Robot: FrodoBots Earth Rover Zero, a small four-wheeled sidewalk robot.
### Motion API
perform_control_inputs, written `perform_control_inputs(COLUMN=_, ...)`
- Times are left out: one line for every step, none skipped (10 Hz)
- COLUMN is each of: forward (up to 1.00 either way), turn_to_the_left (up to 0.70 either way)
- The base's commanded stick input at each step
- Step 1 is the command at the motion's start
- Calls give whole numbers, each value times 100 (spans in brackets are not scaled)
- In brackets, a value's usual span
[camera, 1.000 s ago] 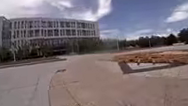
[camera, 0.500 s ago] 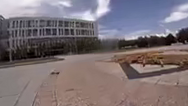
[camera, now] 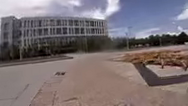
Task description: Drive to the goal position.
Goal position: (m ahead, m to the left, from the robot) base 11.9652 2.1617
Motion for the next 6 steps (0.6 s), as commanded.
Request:
perform_control_inputs(forward=100, turn_to_the_left=0)
perform_control_inputs(forward=100, turn_to_the_left=0)
perform_control_inputs(forward=100, turn_to_the_left=0)
perform_control_inputs(forward=100, turn_to_the_left=0)
perform_control_inputs(forward=100, turn_to_the_left=0)
perform_control_inputs(forward=100, turn_to_the_left=0)
